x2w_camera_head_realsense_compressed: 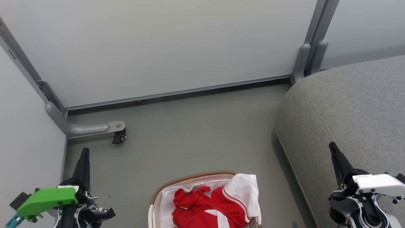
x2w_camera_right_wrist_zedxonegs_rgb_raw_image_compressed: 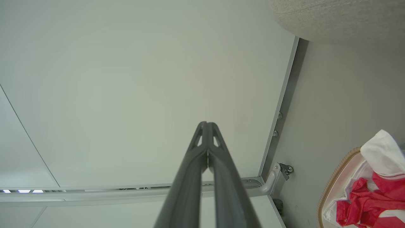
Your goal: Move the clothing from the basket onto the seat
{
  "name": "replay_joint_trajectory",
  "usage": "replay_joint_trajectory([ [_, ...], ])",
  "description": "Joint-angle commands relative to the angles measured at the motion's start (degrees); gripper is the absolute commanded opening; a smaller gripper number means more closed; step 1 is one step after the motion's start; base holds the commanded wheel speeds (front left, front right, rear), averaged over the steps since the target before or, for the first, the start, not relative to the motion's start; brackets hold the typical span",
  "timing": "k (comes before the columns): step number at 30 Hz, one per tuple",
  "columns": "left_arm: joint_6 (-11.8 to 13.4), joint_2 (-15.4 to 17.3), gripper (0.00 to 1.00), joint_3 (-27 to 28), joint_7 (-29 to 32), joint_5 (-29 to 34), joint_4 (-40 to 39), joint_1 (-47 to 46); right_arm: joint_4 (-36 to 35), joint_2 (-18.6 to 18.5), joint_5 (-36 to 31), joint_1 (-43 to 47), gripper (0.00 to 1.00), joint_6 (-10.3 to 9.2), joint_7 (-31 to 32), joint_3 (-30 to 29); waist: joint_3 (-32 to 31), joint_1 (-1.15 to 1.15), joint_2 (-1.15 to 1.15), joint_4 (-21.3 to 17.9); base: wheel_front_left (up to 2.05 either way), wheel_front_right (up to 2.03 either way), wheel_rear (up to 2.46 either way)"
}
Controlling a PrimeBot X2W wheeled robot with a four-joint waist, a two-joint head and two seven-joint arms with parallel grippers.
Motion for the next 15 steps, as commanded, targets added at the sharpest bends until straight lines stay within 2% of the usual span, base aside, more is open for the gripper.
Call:
replay_joint_trajectory([
  [1, -0.3, 0.3, 0.00, 0.1, 0.1, -0.2, -0.1, -0.6, -0.2, -0.3, 0.2, -0.5, 0.00, 0.00, 0.0, 0.0, 0.0, 0.00, 0.00, 0.0, 0.00, 0.00, 0.00],
  [6, -0.3, 0.3, 0.00, 0.1, 0.1, -0.2, -0.1, -0.6, -0.2, -0.3, 0.2, -0.5, 0.00, 0.00, 0.0, 0.0, 0.0, 0.00, 0.00, 0.0, 0.00, 0.00, 0.00],
  [7, 0.0, 0.0, 1.00, 0.0, 0.0, 0.0, 0.0, 0.0, 0.0, 0.0, 0.0, 0.0, 1.00, 0.00, 0.0, 0.0, 0.0, 0.00, 0.00, 0.0, 0.00, 0.00, 0.00],
  [15, 0.1, -0.3, 1.00, -1.9, -1.2, 0.5, 1.8, 1.4, 1.8, 0.6, -0.4, 1.6, 1.00, -0.02, -1.2, 0.9, 0.0, 0.00, 0.00, 0.0, 0.00, 0.00, 0.00],
])
